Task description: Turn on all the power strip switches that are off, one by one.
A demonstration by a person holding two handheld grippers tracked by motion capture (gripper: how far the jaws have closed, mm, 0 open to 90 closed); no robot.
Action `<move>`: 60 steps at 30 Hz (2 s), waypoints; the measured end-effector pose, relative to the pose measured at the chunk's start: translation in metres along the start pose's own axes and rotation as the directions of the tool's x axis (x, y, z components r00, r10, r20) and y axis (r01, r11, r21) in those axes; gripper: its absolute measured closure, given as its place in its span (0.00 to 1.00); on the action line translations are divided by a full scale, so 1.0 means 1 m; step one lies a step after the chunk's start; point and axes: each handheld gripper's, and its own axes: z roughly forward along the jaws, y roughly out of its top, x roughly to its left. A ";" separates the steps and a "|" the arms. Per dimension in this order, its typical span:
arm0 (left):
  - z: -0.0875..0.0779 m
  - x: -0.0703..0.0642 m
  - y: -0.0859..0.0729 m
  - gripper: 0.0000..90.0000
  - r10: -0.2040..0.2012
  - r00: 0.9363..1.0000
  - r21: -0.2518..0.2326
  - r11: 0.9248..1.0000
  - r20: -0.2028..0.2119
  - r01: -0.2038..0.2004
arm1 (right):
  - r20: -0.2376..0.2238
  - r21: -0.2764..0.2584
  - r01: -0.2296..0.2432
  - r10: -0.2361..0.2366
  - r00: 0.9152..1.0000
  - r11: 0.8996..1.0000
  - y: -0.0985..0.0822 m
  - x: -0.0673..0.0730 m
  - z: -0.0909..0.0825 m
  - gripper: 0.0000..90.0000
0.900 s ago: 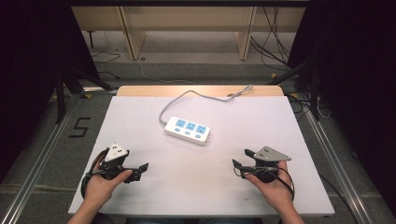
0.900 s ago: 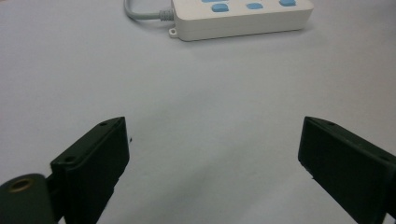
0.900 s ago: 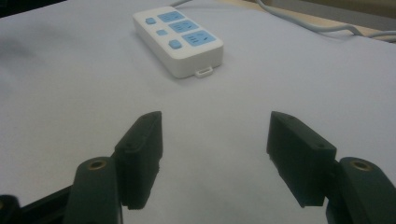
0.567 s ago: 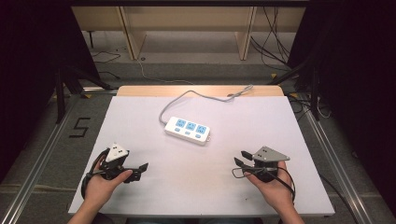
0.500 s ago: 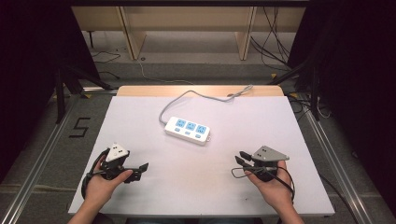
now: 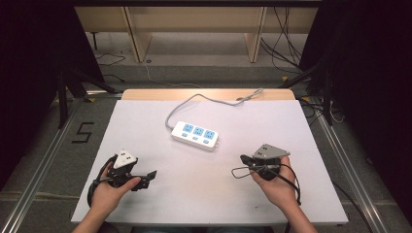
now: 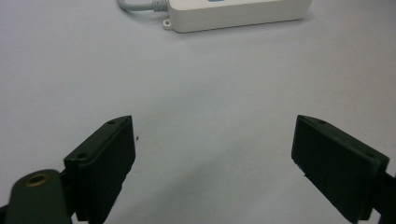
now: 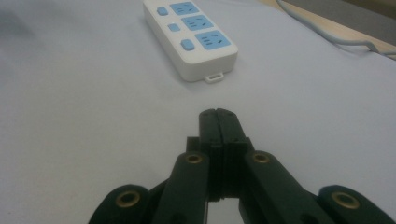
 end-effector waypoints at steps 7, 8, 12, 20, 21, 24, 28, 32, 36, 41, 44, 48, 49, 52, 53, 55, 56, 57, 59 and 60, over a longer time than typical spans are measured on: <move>0.000 0.000 0.000 0.16 -0.003 1.000 -0.003 1.000 -0.003 0.003 | -0.015 0.022 0.003 -0.003 1.000 1.000 0.011 0.001 0.006 1.00; 0.000 0.000 0.000 0.16 -0.003 1.000 -0.003 1.000 -0.003 0.003 | -0.017 0.028 0.006 -0.005 1.000 1.000 0.012 0.001 0.008 1.00; 0.000 0.000 0.000 0.16 -0.003 1.000 -0.003 1.000 -0.005 0.003 | -0.025 0.041 0.019 -0.018 1.000 0.999 0.018 0.003 0.014 1.00; -0.001 0.001 0.000 0.16 -0.002 1.000 -0.003 1.000 -0.009 0.002 | -0.033 0.035 0.025 -0.023 0.999 0.999 0.029 0.005 0.022 1.00; 0.000 0.001 0.000 0.16 -0.002 1.000 -0.002 1.000 -0.008 0.002 | -0.032 0.036 0.028 -0.027 0.999 0.999 0.030 0.005 0.023 1.00; 0.000 0.000 0.000 0.16 -0.002 1.000 -0.002 1.000 -0.008 0.002 | -0.034 0.037 0.029 -0.027 0.999 0.999 0.033 0.005 0.026 1.00; 0.000 0.000 0.000 0.16 -0.001 1.000 -0.003 1.000 -0.009 0.001 | -0.038 0.043 0.035 -0.034 0.999 0.998 0.038 0.006 0.029 1.00; 0.000 0.000 0.000 0.16 -0.001 1.000 -0.005 1.000 -0.010 0.001 | -0.042 0.050 0.048 -0.046 0.998 0.998 0.043 0.007 0.034 1.00; 0.000 0.001 0.000 0.16 -0.002 1.000 -0.005 1.000 -0.012 0.002 | -0.046 0.058 0.053 -0.051 0.998 0.997 0.048 0.008 0.039 1.00; 0.000 0.000 0.000 0.16 -0.002 1.000 -0.006 1.000 -0.010 0.002 | -0.051 0.068 0.063 -0.059 0.997 0.996 0.054 0.009 0.044 1.00; 0.000 0.000 0.000 0.16 0.000 1.000 -0.005 1.000 -0.010 0.000 | -0.052 0.073 0.065 -0.061 0.997 0.995 0.056 0.010 0.047 1.00; 0.000 0.000 0.000 0.16 -0.002 1.000 -0.004 1.000 -0.010 0.002 | -0.058 0.083 0.073 -0.068 0.996 0.994 0.060 0.011 0.051 1.00; 0.000 0.000 0.000 0.16 -0.001 1.000 -0.004 1.000 -0.011 0.001 | -0.058 0.085 0.076 -0.071 0.996 0.994 0.061 0.011 0.052 1.00; 0.000 0.000 0.000 0.16 -0.002 1.000 -0.004 1.000 -0.012 0.002 | -0.063 0.085 0.076 -0.071 0.996 0.993 0.065 0.012 0.056 1.00; 0.000 0.000 0.000 0.16 -0.003 1.000 -0.004 1.000 -0.013 0.003 | -0.061 0.086 0.081 -0.075 0.995 0.993 0.065 0.012 0.057 1.00; 0.000 0.001 0.000 0.16 -0.002 1.000 -0.004 1.000 -0.012 0.002 | -0.061 0.092 0.081 -0.075 0.995 0.993 0.067 0.012 0.059 1.00; 0.000 0.001 0.000 0.16 -0.002 1.000 -0.004 1.000 -0.012 0.002 | -0.064 0.096 0.081 -0.075 0.995 0.992 0.068 0.012 0.060 1.00; 0.000 0.000 0.000 0.16 -0.002 1.000 -0.003 1.000 -0.012 0.002 | -0.064 0.097 0.083 -0.077 0.995 0.992 0.070 0.013 0.061 1.00; 0.000 0.000 0.000 0.16 -0.002 1.000 -0.004 1.000 -0.012 0.002 | -0.066 0.105 0.085 -0.079 0.995 0.991 0.072 0.013 0.063 1.00; 0.000 0.000 0.000 0.16 -0.001 1.000 -0.005 1.000 -0.013 0.001 | -0.066 0.108 0.092 -0.085 0.994 0.990 0.074 0.013 0.063 1.00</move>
